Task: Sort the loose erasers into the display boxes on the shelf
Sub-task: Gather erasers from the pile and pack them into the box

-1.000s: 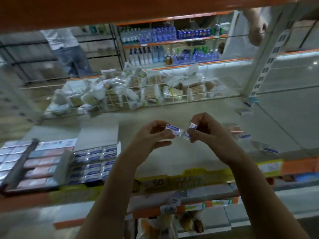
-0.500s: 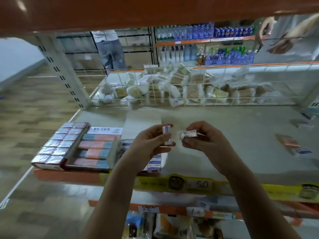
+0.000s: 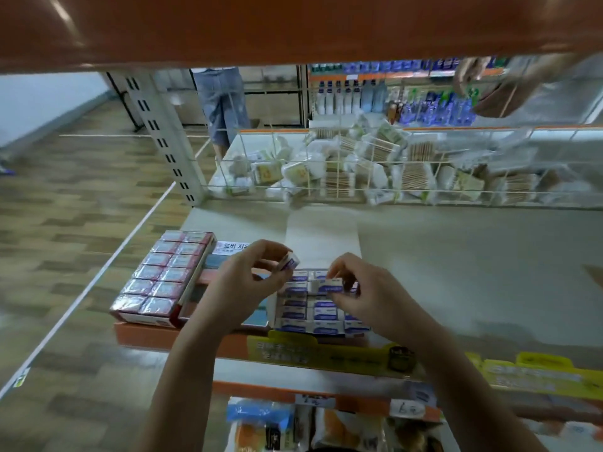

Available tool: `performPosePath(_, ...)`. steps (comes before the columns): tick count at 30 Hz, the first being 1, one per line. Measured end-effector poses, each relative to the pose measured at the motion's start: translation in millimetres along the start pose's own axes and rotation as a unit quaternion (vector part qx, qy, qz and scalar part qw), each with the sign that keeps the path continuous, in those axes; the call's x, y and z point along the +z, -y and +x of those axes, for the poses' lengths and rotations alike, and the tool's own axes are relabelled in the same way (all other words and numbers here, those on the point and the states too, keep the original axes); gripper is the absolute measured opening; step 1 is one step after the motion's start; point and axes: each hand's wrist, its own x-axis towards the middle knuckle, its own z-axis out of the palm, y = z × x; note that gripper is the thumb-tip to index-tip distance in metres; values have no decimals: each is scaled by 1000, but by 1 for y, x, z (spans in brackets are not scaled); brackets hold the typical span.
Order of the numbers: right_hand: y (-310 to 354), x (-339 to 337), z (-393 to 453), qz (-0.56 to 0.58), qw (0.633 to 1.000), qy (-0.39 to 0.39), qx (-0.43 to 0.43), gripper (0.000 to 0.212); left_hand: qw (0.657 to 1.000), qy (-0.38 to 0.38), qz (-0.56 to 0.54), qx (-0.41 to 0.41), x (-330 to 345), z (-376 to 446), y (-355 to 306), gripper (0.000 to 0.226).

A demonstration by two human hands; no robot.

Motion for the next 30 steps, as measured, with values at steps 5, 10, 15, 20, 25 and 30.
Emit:
performPosePath(5, 14, 26, 9, -97, 995, 15, -12, 19, 999, -11, 29, 22, -16, -3, 11, 21)
performPosePath(10, 19, 44, 19, -117, 993, 10, -9, 18, 998, 0, 33, 46, -22, -3, 17, 25)
performPosePath(15, 20, 52, 24, -151, 988, 5, 19, 21, 996, 21, 66, 62, -29, -1, 21, 26)
performPosePath(20, 22, 51, 24, -166, 986, 10, 27, 22, 990, 43, 105, 79, -31, 2, 21, 26)
performPosePath(25, 22, 45, 24, -168, 985, 24, 28, 27, 986, 68, 122, 92, -24, 5, 12, 19)
performPosePath(30, 10, 23, 9, -182, 981, -38, 56, 26, 983, 96, 121, 95, -6, 9, -5, 15)
